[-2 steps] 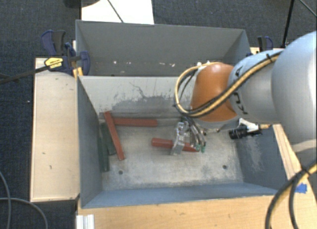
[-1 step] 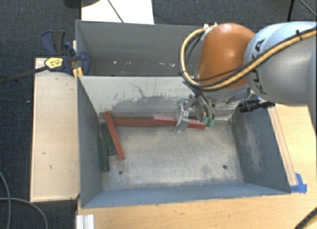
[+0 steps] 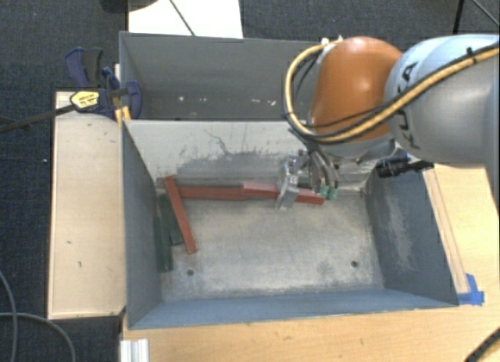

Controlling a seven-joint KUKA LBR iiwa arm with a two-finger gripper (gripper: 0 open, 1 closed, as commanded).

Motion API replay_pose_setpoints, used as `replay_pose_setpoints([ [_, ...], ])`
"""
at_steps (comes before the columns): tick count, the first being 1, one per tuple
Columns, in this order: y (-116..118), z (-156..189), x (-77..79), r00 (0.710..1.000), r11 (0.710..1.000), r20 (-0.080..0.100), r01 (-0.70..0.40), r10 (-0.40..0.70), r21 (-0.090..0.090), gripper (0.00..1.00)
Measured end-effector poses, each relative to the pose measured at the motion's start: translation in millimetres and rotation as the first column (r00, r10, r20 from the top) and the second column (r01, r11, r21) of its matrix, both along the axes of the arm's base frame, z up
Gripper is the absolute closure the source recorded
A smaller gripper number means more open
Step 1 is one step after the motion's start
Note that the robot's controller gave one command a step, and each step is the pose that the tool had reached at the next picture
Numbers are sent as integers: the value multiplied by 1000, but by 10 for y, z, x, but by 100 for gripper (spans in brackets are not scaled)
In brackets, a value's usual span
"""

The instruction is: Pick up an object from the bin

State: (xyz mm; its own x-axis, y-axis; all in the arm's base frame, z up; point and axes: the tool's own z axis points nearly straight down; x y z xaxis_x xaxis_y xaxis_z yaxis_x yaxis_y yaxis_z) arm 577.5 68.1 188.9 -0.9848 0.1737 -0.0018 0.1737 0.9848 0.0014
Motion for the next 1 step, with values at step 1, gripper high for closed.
replay_pose_setpoints([
  [1,-30,371,-55,1000,1000,-3,-1,1,0,100],
])
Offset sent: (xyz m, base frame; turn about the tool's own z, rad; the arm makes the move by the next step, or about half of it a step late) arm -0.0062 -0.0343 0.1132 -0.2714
